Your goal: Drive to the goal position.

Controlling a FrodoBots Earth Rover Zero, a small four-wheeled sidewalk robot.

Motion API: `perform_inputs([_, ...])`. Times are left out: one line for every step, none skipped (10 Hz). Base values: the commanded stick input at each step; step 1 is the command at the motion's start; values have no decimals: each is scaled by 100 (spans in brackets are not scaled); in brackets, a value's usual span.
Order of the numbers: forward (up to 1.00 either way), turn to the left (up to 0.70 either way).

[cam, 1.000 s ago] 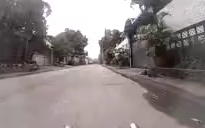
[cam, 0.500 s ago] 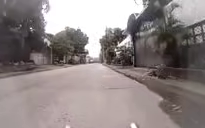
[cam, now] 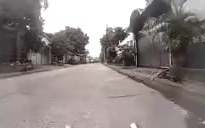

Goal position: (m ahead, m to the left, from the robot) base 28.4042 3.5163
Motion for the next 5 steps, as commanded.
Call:
perform_inputs([100,0])
perform_inputs([100,0])
perform_inputs([100,0])
perform_inputs([100,0])
perform_inputs([100,0])
